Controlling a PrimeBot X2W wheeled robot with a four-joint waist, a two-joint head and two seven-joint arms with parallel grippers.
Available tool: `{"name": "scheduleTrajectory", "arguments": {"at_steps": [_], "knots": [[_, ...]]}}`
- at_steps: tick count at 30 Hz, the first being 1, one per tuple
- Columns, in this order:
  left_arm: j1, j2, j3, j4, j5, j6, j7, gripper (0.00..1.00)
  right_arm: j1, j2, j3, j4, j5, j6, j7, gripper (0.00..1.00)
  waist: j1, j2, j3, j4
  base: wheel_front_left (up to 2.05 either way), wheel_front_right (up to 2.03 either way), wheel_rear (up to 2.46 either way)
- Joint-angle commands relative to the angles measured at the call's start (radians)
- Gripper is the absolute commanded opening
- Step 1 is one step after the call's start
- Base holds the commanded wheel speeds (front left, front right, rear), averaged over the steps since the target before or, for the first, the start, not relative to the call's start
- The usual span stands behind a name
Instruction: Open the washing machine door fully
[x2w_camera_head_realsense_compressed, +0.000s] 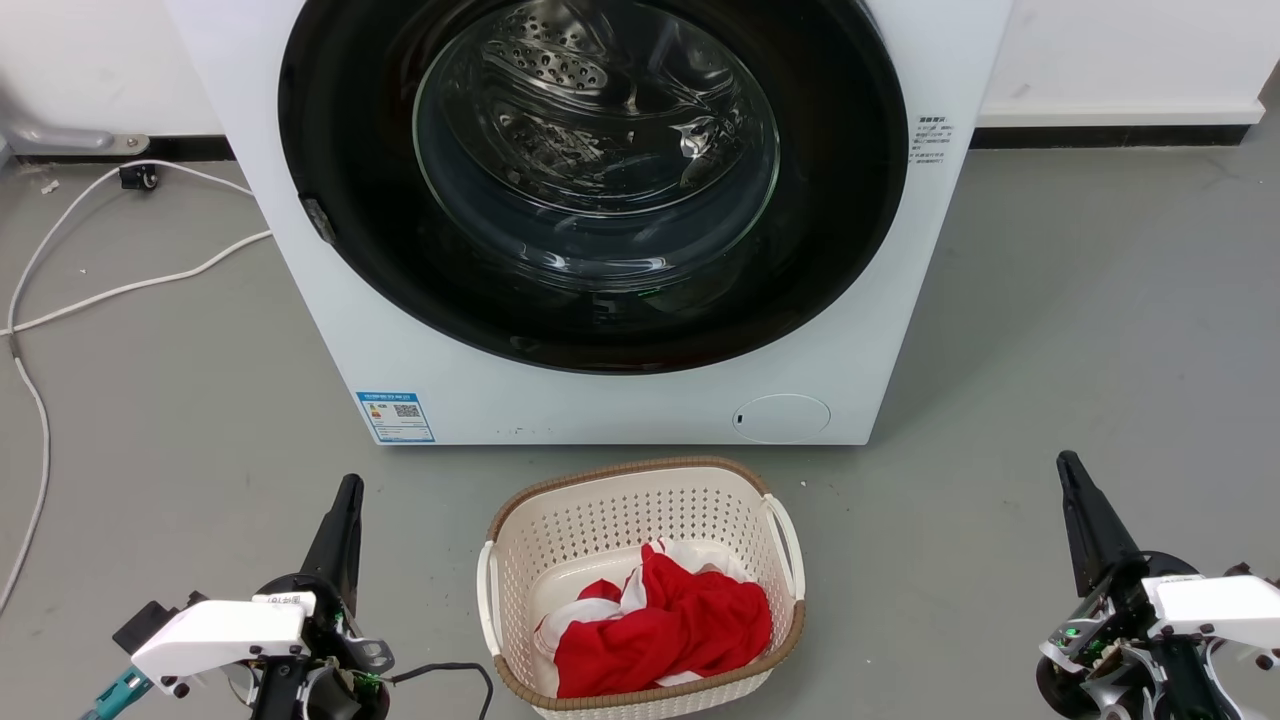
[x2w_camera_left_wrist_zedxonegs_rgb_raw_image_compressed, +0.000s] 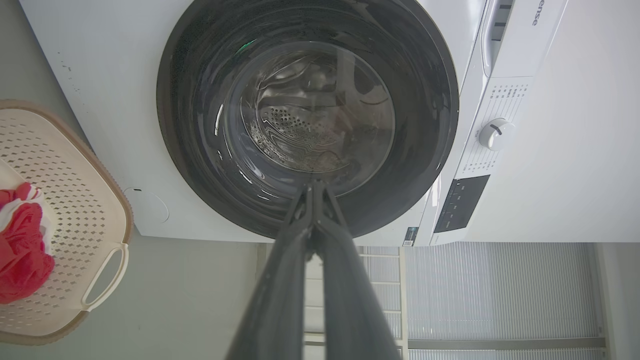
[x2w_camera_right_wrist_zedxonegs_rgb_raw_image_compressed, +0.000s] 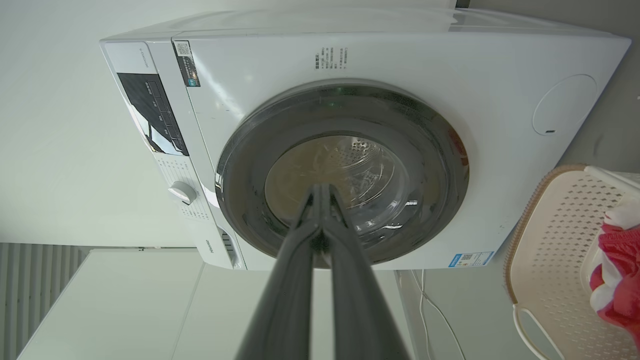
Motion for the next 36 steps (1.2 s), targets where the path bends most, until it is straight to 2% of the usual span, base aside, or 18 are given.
{"name": "scheduleTrajectory", "arguments": {"at_steps": [1, 11, 12, 24, 29, 36], "knots": [[-0.007, -0.001, 0.002, 0.001, 0.004, -0.003, 0.004, 0.0, -0.014, 0.002, -0.002, 0.001, -0.006, 0.0, 0.005, 0.0, 0.0, -0.0001, 0.0, 0.0, 0.0, 0.0, 0.0], [-0.007, -0.002, 0.004, 0.001, 0.006, -0.003, 0.006, 0.0, -0.014, 0.004, -0.004, 0.001, -0.007, 0.0, 0.005, 0.0, 0.0, -0.0001, 0.0, 0.0, 0.0, 0.0, 0.0], [0.001, -0.002, 0.001, 0.003, 0.001, 0.0, 0.0, 1.0, 0.002, 0.002, -0.002, 0.002, -0.003, 0.0, 0.003, 1.0, 0.0001, -0.0001, 0.0, 0.0, 0.0, 0.0, 0.0], [0.001, -0.005, -0.034, -0.027, 0.034, 0.0, -0.053, 1.0, 0.016, 0.004, 0.011, -0.025, -0.043, 0.0, -0.05, 1.0, 0.0, -0.0001, 0.001, 0.0, 0.0, 0.0, 0.0], [-0.003, -0.005, -0.027, -0.062, 0.093, 0.0, -0.076, 1.0, 0.015, 0.005, 0.011, -0.06, -0.15, 0.0, -0.072, 1.0, 0.0, -0.0001, 0.002, 0.0, 0.0, 0.0, 0.0], [-0.011, -0.005, -0.011, -0.107, 0.233, 0.0, -0.105, 1.0, 0.019, 0.006, 0.023, -0.119, -0.349, 0.0, -0.102, 1.0, 0.0, -0.0001, 0.003, 0.0, 0.0, 0.0, 0.0]]}}
